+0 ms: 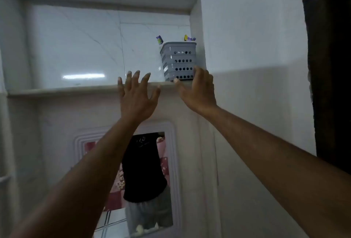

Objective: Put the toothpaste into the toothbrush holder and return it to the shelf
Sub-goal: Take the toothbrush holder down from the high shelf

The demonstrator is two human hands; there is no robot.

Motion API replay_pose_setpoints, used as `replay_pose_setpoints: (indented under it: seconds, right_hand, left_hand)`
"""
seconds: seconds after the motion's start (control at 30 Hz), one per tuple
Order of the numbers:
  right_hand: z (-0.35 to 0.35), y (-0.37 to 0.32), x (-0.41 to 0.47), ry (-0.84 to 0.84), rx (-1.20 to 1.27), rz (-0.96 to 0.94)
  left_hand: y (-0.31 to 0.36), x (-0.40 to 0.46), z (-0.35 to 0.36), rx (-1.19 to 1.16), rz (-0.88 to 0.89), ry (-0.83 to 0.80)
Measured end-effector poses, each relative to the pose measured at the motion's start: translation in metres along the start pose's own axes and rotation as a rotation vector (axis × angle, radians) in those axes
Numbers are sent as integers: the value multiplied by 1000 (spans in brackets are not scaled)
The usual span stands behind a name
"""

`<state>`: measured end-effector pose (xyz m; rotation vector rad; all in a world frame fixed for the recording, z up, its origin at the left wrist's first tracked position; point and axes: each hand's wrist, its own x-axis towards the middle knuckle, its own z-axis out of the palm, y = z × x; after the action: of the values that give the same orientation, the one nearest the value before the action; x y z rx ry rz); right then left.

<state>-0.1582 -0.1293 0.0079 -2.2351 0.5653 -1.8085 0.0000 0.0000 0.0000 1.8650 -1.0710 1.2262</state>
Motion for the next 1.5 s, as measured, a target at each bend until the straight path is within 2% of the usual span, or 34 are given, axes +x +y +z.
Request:
replay_pose_setpoints:
  seconds: [0.17, 0.47, 0.6, 0.73, 0.9, 1.0, 1.13, 1.27, 1.5]
  right_hand:
    - [27, -6, 22, 62, 16, 22]
    - [43, -8, 38, 7, 94, 131]
    - [34, -10, 30, 69, 152, 121]
    - [8, -13, 20, 128, 236, 138]
    - [-26, -20, 3, 298, 430, 115]
    - [-38, -11, -24, 330, 492, 106]
    - [-32, 21, -91, 245, 592, 142]
    - [-14, 50, -189, 124, 595, 269]
    - [9, 87, -369, -199, 428, 533]
  left_hand:
    - [-6, -2, 18, 35, 11, 141]
    - [6, 2, 16, 36, -109, 100]
    - [10, 2, 11, 48, -136, 63]
    - [16, 4, -1, -82, -172, 13]
    - [22, -18, -21, -235, -124, 116]
    - [30, -53, -33, -289, -124, 101]
    - [28, -123, -33, -348, -165, -61]
    - [14, -210, -14, -423, -198, -234]
    - [2, -373, 5, -478, -483, -408]
